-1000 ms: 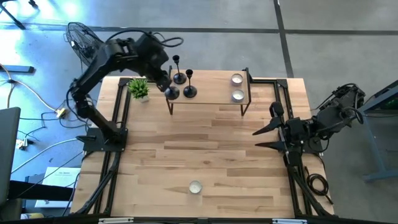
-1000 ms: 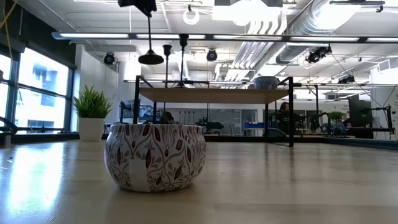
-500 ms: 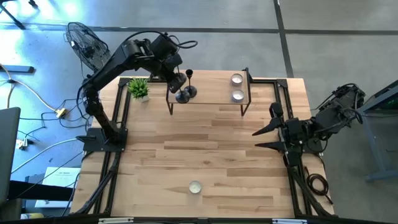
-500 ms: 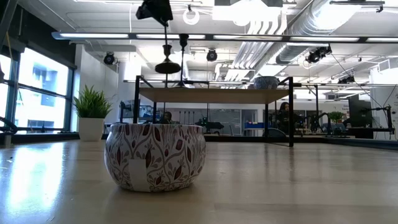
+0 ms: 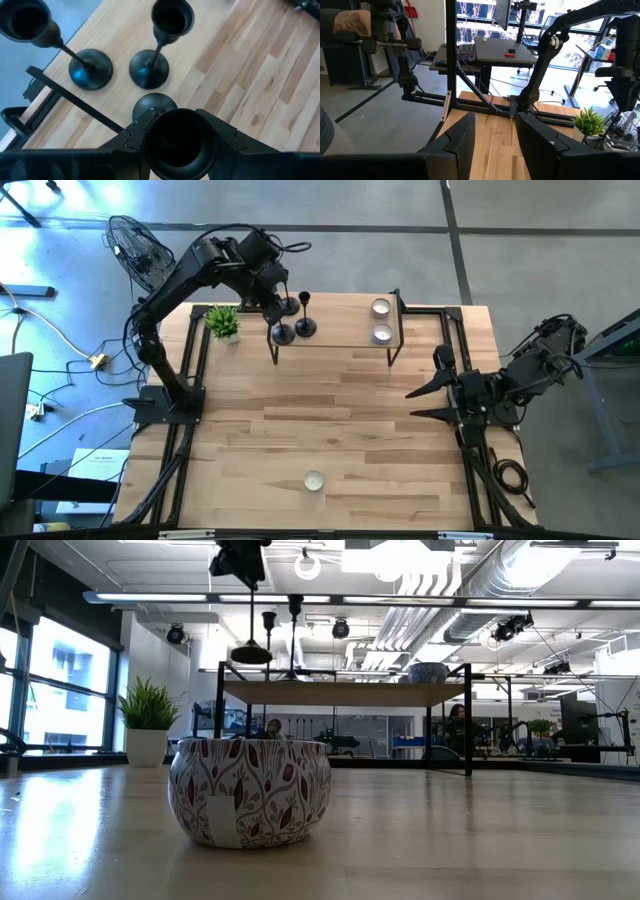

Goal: Pick & Place candle stick holders
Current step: Put the candle holder on the shelf

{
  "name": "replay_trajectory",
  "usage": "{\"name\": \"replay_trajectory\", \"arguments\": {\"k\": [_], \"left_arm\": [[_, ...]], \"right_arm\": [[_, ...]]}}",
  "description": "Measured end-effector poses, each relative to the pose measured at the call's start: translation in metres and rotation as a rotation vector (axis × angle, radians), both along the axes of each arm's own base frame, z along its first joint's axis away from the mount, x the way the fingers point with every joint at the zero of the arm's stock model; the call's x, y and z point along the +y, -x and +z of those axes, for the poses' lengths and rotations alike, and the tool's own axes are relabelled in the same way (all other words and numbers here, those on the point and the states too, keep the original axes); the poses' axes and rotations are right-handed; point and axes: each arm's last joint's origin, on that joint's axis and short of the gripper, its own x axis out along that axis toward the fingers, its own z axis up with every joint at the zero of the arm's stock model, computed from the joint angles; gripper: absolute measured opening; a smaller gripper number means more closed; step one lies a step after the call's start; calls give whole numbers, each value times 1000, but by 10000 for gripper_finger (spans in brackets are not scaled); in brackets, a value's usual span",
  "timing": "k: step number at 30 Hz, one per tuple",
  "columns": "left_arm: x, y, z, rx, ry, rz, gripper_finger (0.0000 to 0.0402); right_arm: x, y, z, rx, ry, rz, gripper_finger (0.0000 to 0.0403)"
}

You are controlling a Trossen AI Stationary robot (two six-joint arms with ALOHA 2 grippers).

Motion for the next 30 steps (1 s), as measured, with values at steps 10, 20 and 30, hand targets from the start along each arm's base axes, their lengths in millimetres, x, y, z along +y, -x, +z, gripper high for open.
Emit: {"name": "replay_trajectory", "arguments": {"k": [10,20,30], "left_arm": [[12,-2,-2,-23,-7,22,124],[21,-16,-18,32,28,-5,124],[20,-14,-20,78,13,5,124]], "right_arm": [[-1,0,-1,2,11,-36,138],[-1,0,-3,22,0,-42,138],[-1,-1,-5,47,-2,-51,138]]}}
